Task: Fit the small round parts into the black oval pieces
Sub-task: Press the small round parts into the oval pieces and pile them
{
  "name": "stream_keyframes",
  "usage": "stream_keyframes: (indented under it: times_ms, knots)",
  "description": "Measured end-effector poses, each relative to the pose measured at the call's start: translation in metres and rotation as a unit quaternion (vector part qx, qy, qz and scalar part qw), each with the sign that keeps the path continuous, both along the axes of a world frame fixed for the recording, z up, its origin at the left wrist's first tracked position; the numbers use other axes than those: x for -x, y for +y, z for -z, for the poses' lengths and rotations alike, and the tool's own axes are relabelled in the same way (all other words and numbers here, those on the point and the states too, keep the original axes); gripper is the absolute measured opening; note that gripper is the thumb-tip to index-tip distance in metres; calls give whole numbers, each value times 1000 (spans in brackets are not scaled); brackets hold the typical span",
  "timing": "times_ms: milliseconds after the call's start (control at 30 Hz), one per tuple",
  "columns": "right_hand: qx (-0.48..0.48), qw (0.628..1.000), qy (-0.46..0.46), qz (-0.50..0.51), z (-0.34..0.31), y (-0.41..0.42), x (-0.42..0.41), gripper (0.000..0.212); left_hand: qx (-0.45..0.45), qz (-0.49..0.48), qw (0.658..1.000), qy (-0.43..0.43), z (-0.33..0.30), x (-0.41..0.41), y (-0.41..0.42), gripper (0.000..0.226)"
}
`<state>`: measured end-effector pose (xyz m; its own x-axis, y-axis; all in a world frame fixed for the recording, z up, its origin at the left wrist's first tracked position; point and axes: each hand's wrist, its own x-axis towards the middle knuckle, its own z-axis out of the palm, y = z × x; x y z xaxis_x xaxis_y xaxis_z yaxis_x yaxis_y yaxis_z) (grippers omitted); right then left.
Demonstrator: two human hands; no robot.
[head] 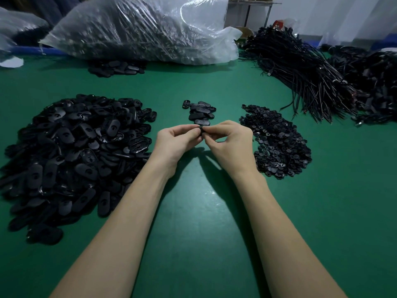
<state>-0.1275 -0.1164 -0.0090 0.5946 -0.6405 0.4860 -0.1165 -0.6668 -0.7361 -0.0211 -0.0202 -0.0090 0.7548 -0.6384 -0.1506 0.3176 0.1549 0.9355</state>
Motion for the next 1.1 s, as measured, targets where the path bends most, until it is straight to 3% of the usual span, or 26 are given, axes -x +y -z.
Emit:
stream_keyframes:
  times_ms: [100, 267, 400, 500, 800, 1100]
  knots:
    - [-13, 1000, -1, 4, -3, 1, 0, 15, -5, -1, 1000, -13, 0, 1, -2, 10]
    - [-190, 982, 13, -9, -8, 1, 0, 12, -18, 12, 999, -50, -2, 4, -1, 11]
    - [-419, 902, -79, -65, -18, -1, 6, 12, 1, 30, 999, -37, -7, 2, 0, 15]
    - [-473, 871, -98, -91, -22, -6, 11, 18, 8, 34, 999, -30, -10, -1, 2, 15]
    - [-499, 855, -90, -107, -25, -9, 15, 12, 18, 38, 999, -23, -9, -1, 3, 16]
    - [-324, 945, -19, -39, -22, -6, 11, 9, 14, 59, 996, -61, -7, 0, 3, 15]
